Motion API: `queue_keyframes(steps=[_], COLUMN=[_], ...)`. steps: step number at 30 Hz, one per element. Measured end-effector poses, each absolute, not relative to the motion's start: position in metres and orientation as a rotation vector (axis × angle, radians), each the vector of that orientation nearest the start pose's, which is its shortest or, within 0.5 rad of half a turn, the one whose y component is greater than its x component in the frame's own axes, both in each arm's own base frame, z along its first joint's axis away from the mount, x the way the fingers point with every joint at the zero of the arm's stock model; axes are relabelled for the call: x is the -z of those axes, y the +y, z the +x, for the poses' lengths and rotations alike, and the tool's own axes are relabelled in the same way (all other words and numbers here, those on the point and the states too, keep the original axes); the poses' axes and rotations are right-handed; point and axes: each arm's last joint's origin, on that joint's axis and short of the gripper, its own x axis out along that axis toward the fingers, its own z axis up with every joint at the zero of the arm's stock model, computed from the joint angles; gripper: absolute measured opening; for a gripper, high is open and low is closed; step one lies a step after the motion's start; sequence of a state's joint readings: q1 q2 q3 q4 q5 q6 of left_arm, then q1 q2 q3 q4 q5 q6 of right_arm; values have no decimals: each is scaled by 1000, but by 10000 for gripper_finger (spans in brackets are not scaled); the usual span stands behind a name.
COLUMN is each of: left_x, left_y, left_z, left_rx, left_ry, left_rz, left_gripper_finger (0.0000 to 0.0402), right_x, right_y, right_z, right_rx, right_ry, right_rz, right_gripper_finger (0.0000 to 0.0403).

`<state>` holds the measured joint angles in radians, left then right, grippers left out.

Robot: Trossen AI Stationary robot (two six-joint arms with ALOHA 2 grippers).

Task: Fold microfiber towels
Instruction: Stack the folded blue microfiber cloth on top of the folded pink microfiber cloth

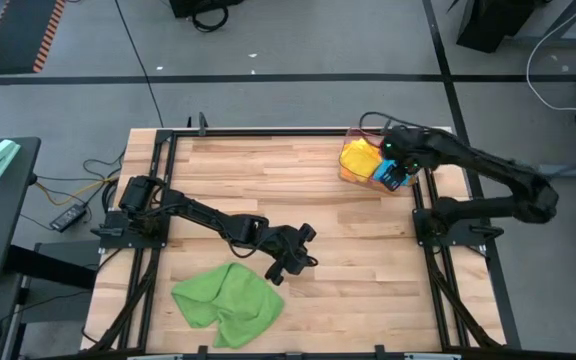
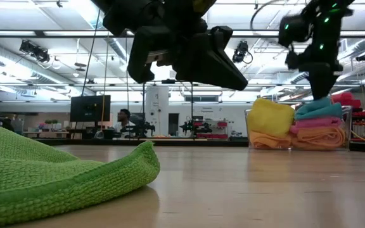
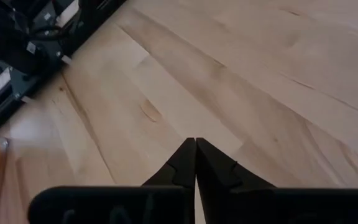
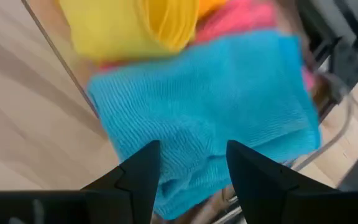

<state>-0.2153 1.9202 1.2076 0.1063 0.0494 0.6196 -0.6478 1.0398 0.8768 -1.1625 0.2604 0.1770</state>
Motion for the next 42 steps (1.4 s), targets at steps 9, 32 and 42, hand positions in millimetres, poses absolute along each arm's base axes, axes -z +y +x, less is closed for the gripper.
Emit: queue_keyframes(steps=[9,32,42], left_x=[-179,-177,-177], left_y=[-89,-89,-89], left_z=[403,401,401], left_rx=[432,436,437], left_ry=[550,578,577], left_rz=[600,596,595], left_gripper_finger=[17,25,16], right_x=[-217,-238,-182], right_y=[-131,-159,-164], right_z=[146,123,122], right_rx=[806,859,800], right_ry=[1553,1439,1491], right_rz=[435,514,551], right_gripper_finger=[184,131,115])
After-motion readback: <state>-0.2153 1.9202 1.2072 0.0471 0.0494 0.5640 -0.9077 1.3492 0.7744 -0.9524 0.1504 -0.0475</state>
